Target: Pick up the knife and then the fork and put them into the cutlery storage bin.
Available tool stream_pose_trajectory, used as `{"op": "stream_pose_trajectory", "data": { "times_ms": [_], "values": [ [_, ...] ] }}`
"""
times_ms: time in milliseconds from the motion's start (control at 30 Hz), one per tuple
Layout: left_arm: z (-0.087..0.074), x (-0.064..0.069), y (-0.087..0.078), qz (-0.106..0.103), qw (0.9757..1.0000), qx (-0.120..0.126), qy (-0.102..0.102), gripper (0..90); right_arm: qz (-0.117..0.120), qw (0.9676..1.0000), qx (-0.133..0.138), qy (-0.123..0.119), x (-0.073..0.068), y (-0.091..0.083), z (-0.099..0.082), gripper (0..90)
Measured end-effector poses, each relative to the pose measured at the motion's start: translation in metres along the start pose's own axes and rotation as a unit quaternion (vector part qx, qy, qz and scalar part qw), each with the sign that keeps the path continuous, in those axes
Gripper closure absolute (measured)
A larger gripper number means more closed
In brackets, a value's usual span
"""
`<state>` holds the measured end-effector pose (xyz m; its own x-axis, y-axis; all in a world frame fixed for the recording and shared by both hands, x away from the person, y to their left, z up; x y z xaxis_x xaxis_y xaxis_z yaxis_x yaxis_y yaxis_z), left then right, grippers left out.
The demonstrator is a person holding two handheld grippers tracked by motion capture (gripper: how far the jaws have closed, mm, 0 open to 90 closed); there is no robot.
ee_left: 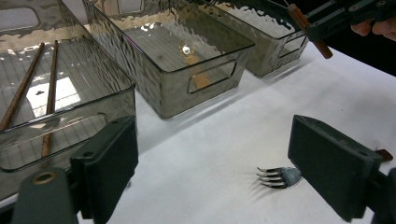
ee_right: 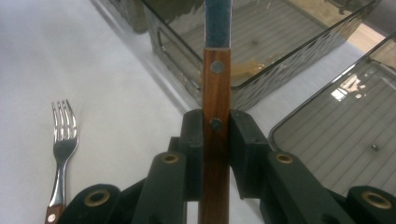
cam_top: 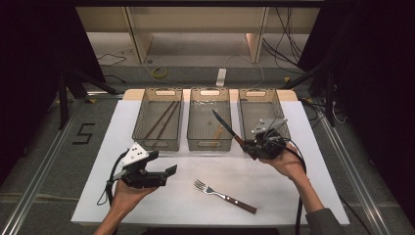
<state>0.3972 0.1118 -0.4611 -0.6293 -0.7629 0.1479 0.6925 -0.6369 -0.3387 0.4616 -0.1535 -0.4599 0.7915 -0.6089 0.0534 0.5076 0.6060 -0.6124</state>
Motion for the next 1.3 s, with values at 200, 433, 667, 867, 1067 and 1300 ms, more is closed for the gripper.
{"op": "stream_pose_trajectory", "data": {
  "times_ms": [200,433,667,867,1067,1300],
  "values": [
    [0.001,-0.002,-0.002,0.000,1.0000,0.003,-0.003,15.6,-0.015,0.9996,0.012,0.022,0.013,0.000,0.007,76.7],
    [0.001,-0.006,-0.007,0.005,0.9999,0.006,-0.006,15.5,-0.046,0.9969,0.019,0.062,0.038,-0.002,0.011,76.6],
    [0.001,-0.008,-0.010,0.009,0.9999,0.009,-0.008,15.6,-0.072,0.9928,0.020,0.094,0.061,-0.002,0.016,76.7],
    [0.001,-0.007,-0.011,0.009,0.9999,0.009,-0.007,15.6,-0.094,0.9884,0.017,0.118,0.078,-0.001,0.021,76.7],
    [0.001,-0.008,-0.011,0.010,0.9998,0.012,-0.008,15.5,-0.108,0.9845,0.007,0.138,0.093,0.003,0.018,76.6],
    [0.001,-0.008,-0.012,0.010,0.9999,0.012,-0.006,15.5,-0.122,0.9808,-0.008,0.151,0.104,0.010,0.010,76.6]
  ]
}}
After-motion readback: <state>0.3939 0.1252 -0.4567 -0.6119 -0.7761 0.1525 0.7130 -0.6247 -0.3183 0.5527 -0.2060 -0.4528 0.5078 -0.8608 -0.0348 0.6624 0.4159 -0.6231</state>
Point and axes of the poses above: each handheld gripper's, and its own axes: y roughly forward along the jaws, z roughly out of its top, x roughly to its right, the point moved 10 cm from there along y, roughly forward along the jaws, and after that the axes turned 7 degrees about x, right-handed, at the moved point
